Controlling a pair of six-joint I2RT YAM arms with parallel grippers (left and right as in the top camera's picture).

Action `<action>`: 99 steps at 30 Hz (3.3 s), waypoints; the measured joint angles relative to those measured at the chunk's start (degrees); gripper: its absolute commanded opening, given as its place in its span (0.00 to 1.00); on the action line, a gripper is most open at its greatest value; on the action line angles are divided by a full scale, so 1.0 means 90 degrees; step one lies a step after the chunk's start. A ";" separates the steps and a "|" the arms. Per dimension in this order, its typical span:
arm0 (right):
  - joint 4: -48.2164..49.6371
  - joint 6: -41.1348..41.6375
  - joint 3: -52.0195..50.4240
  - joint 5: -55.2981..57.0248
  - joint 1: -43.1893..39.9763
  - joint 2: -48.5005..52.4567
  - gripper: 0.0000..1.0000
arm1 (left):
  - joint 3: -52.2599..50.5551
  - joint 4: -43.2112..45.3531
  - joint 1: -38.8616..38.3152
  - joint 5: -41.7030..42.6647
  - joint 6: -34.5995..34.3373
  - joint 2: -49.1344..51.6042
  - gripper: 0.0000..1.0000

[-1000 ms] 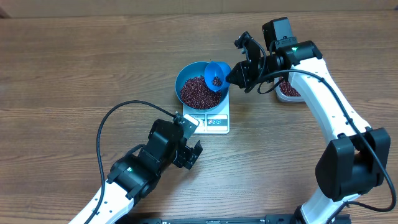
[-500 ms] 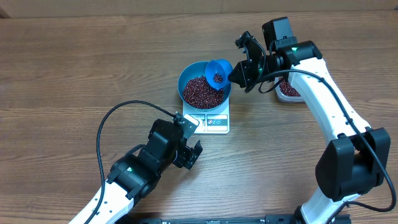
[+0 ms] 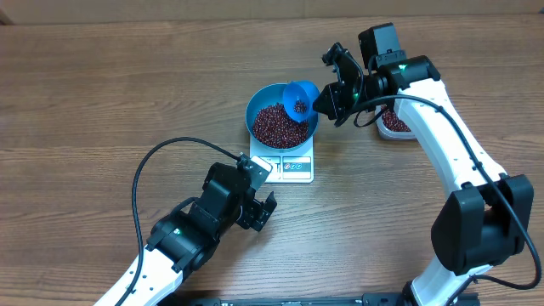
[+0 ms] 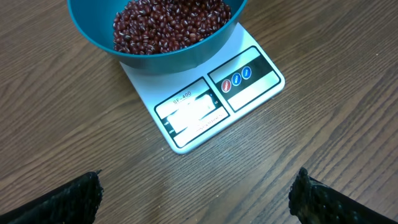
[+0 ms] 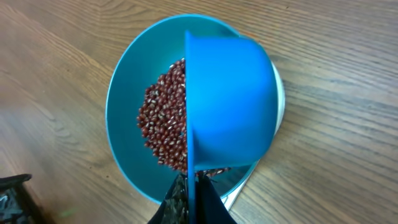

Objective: Scoop item into bowl and weigh 150g on scale

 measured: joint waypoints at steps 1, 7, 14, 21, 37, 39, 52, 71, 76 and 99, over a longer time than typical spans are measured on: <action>-0.0027 0.0000 0.0000 -0.0070 0.0000 0.0000 0.04 | 0.0000 0.0002 0.0000 0.0000 0.0000 0.0000 1.00; -0.0177 0.0000 0.0000 -0.0495 -0.0002 0.0000 0.04 | 0.0000 0.0000 0.0000 0.0000 0.0000 0.0000 1.00; -0.0209 0.0000 0.0000 -0.0787 0.0000 0.0000 0.04 | 0.0000 0.0002 0.0000 0.0000 0.0000 0.0000 1.00; -0.0306 0.0000 0.0000 -0.0855 0.0000 -0.0029 0.04 | 0.0000 0.0002 0.0000 0.0000 0.0000 0.0000 1.00; -0.0478 0.0272 0.0073 0.0782 0.0899 -0.1151 0.04 | 0.0000 0.0000 0.0000 0.0000 0.0000 0.0000 0.99; -0.0486 0.0311 0.0073 0.1202 0.1083 -0.1149 0.04 | 0.0000 0.0002 0.0000 0.0000 0.0000 0.0000 1.00; -0.0427 0.0335 0.0073 0.2458 0.1350 -0.1151 0.04 | 0.0000 0.0002 0.0000 0.0000 0.0000 0.0000 1.00; -0.0367 0.0437 0.0073 0.3558 0.1957 -0.1151 0.04 | 0.0000 0.0002 0.0000 0.0000 0.0000 0.0000 1.00; -0.0355 0.0459 0.0073 0.3572 0.1960 -0.1151 0.04 | 0.0000 0.0002 0.0000 0.0000 0.0000 0.0000 1.00; -0.0172 0.0478 0.0073 0.3602 0.1960 -0.1149 0.04 | 0.0000 0.0002 0.0000 0.0000 0.0000 0.0000 1.00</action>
